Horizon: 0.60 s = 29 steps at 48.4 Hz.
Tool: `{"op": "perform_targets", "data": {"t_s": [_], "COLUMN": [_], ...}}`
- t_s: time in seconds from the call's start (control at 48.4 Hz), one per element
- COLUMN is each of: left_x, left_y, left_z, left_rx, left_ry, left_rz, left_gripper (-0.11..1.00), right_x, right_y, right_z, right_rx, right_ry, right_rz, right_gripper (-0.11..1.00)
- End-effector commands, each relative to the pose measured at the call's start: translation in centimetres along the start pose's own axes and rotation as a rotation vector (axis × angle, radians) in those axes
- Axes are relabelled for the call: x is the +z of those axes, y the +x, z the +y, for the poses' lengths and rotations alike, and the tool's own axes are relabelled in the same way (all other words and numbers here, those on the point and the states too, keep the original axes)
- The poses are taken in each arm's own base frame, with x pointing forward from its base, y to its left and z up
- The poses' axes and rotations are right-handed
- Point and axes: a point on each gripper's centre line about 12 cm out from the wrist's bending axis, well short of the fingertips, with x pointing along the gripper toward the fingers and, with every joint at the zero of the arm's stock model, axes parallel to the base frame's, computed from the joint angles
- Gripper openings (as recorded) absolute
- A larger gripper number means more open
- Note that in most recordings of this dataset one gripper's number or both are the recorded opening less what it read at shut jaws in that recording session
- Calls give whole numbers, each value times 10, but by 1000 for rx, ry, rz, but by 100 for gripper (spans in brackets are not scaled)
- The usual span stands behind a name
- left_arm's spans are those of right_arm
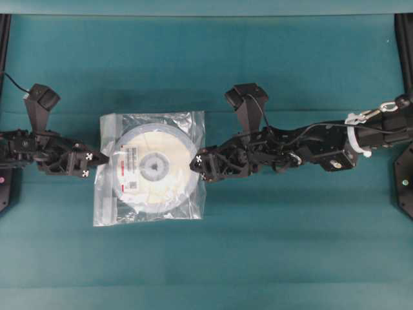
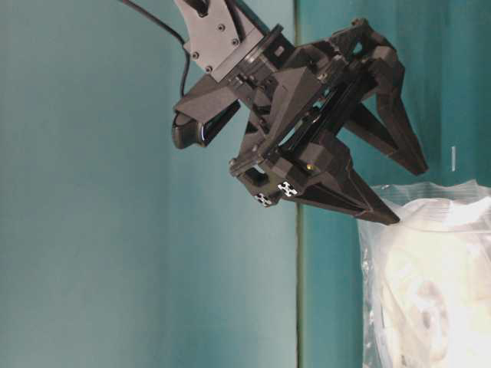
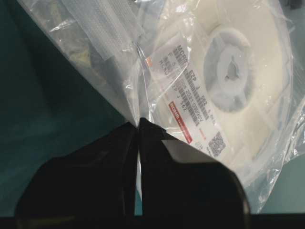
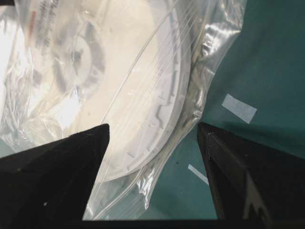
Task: Take out the reel from the clear zip bag.
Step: 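Grasp the bag edge with the left gripper and the reel rim with the right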
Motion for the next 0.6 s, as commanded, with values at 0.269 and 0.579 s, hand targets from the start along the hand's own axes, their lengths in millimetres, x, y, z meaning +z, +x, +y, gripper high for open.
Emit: {"op": "perform_targets", "data": {"t_s": [0.269,0.579], "left_x": [0,0], "left_y": [0,1], "left_z": [-1,-2], "left_rx": [-5,-2], "left_ry": [7,8], "left_rz": [0,3], "left_gripper": [-1,-1], "right_x": [-4,4], "right_y": [-13,-11], "right_z": [-12,-10], "right_rx": [-14,-13], "right_ry": [5,-4], "right_rz": [1,-8], "right_gripper": [84,84]}}
